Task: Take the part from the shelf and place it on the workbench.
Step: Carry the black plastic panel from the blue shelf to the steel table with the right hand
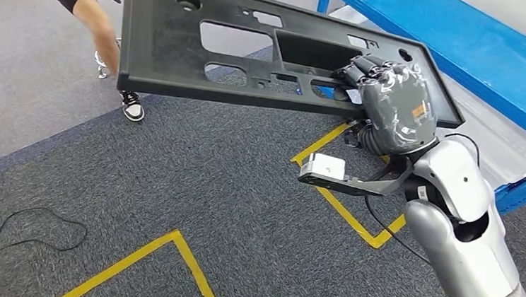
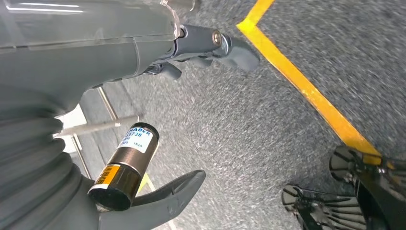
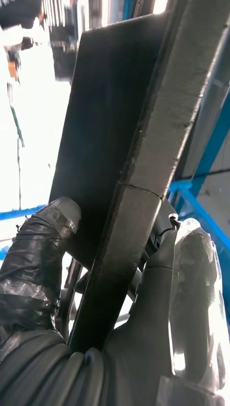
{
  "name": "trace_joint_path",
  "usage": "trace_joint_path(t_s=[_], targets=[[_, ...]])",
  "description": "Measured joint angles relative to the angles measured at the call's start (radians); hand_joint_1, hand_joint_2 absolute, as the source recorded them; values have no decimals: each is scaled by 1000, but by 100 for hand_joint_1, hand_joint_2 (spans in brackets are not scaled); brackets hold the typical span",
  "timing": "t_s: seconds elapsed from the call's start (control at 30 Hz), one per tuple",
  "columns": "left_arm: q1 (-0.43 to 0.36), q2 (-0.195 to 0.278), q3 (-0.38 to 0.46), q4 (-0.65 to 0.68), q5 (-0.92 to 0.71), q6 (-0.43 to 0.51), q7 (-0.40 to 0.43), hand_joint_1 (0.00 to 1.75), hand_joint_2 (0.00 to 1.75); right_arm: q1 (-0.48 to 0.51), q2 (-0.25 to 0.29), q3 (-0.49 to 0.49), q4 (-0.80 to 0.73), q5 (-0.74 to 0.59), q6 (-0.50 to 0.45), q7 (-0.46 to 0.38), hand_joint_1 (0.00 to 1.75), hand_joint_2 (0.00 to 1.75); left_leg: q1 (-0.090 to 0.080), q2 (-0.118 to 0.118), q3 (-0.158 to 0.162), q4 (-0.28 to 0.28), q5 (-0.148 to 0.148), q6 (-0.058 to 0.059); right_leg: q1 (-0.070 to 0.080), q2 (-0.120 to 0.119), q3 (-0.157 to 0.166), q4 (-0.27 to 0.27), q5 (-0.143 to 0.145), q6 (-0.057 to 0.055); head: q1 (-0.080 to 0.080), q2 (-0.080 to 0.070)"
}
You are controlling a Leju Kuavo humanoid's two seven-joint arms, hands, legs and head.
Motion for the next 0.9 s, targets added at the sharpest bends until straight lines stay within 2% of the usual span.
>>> trace_joint_path(t_s=[0.03, 0.07, 0.1, 0.13, 0.17, 0.23, 0.27, 0.3, 0.33, 0.37, 0.43, 0.47, 0.5, 0.53, 0.6, 0.63, 0.67, 0.73, 0.77, 0.8, 0.83, 0.87, 0.9], targets=[[0, 4, 0, 2, 3, 1, 1, 0, 175, 0, 7, 7, 0, 4, -1, 3, 175, 175, 0, -9, -4, -2, 11, -5, 2, 2, 24, -43, -18, -2, 0, 0], [2, 9, 1, 4, 4, 1, 3, 0, 175, 1, 16, 15, 0, 8, -1, 5, 175, 175, 0, -20, -7, -5, 21, -10, 2, -7, 30, -62, -22, -2, 0, 0], [3, 15, 1, 5, 5, 2, 4, 0, 175, 1, 24, 23, 1, 10, -1, 6, 175, 175, 0, -24, -11, -5, 26, -15, 1, -20, 28, -66, -15, -3, 0, 0], [5, 20, 1, 7, 6, 3, 4, 0, 175, 1, 31, 29, 2, 11, -1, 7, 175, 175, 0, -15, -18, 5, 14, -21, -3, -34, 26, -70, -7, -8, -1, 0], [7, 24, 2, 10, 6, 4, 5, 0, 175, 1, 37, 34, 2, 12, -1, 7, 175, 175, 0, 3, -30, 34, -13, -27, -7, -49, 23, -74, 2, -12, -4, 0], [7, 28, 2, 14, 8, 5, 5, 0, 175, 1, 43, 40, 4, 12, -1, 7, 175, 175, 9, 52, -70, 149, -100, -42, -10, -77, 11, -75, 15, -18, -8, 0], [7, 29, 2, 16, 9, 5, 5, 0, 175, 2, 44, 42, 4, 12, -1, 7, 175, 175, 16, 66, -91, 217, -133, -49, -11, -91, 5, -74, 19, -16, -8, 0], [7, 30, 2, 17, 9, 5, 5, 0, 175, 2, 45, 44, 4, 12, -1, 7, 175, 175, 25, 75, -102, 268, -148, -57, -12, -106, -2, -72, 23, -13, -8, 0], [7, 30, 2, 19, 10, 5, 5, 0, 175, 3, 47, 46, 5, 12, -1, 8, 175, 175, 32, 80, -96, 285, -145, -64, -14, -120, -9, -68, 25, -10, -8, 0], [7, 31, 2, 20, 10, 6, 5, 0, 175, 3, 48, 48, 5, 12, -1, 8, 175, 175, 40, 86, -68, 262, -129, -71, -17, -134, -15, -64, 26, -6, -8, 0], [7, 32, 2, 21, 10, 6, 5, 0, 175, 2, 51, 51, 5, 12, -1, 8, 175, 175, 47, 114, 32, 131, -97, -83, -21, -158, -24, -53, 23, 5, -8, 0], [8, 33, 2, 22, 10, 7, 5, 0, 175, 1, 51, 51, 5, 12, -1, 8, 175, 175, 45, 129, 71, 75, -90, -81, -22, -169, -27, -48, 21, 12, -8, 0], [8, 34, 2, 23, 10, 8, 5, 0, 175, 0, 52, 53, 5, 13, -1, 8, 175, 175, 40, 140, 92, 38, -90, -76, -21, -178, -29, -44, 19, 19, -8, 0], [8, 36, 2, 25, 11, 8, 5, 0, 175, -1, 54, 54, 5, 13, -1, 8, 175, 175, 35, 142, 96, 25, -95, -67, -19, -186, -30, -42, 19, 25, -8, 0], [10, 39, 2, 26, 11, 10, 5, 0, 175, -2, 58, 58, 5, 13, -2, 7, 175, 175, 32, 126, 87, 17, -91, -46, -19, -199, -31, -40, 18, 38, -8, 0], [11, 40, 2, 27, 11, 11, 5, 0, 175, -2, 59, 59, 5, 13, -2, 7, 175, 175, 32, 116, 86, 11, -89, -36, -22, -186, -35, -32, 9, 43, -7, 0], [12, 41, 2, 28, 11, 11, 6, 0, 175, -3, 60, 60, 6, 13, -2, 7, 175, 175, 33, 108, 85, 6, -84, -28, -25, -161, -46, -7, -11, 46, -7, 0], [11, 43, 2, 31, 11, 13, 6, 0, 175, -3, 59, 60, 7, 12, -2, 7, 175, 175, 32, 91, 81, 1, -77, -16, -28, -97, -99, 108, -77, 47, -6, 0], [10, 44, 2, 33, 11, 14, 5, 0, 175, -2, 59, 60, 9, 11, -2, 8, 175, 175, 30, 80, 78, 2, -74, -12, -28, -79, -133, 179, -106, 46, -7, 0], [9, 46, 2, 34, 12, 16, 5, 0, 175, -1, 59, 60, 11, 8, -1, 8, 175, 175, 28, 68, 75, 2, -72, -9, -28, -71, -160, 233, -121, 45, -6, 0], [8, 46, 2, 37, 12, 17, 5, 0, 175, -1, 58, 60, 13, 6, -1, 8, 175, 175, 25, 55, 74, 3, -71, -7, -28, -68, -172, 254, -115, 43, -6, 0], [9, 47, 2, 38, 12, 18, 5, 0, 175, -1, 58, 60, 14, 3, -1, 9, 175, 175, 23, 42, 73, 4, -70, -6, -27, -66, -167, 238, -92, 39, -6, 0], [9, 47, 2, 40, 12, 20, 5, 0, 175, -2, 58, 60, 15, 0, -1, 10, 175, 175, 21, 29, 73, 6, -70, -6, -25, -58, -144, 182, -51, 32, -6, 0]])
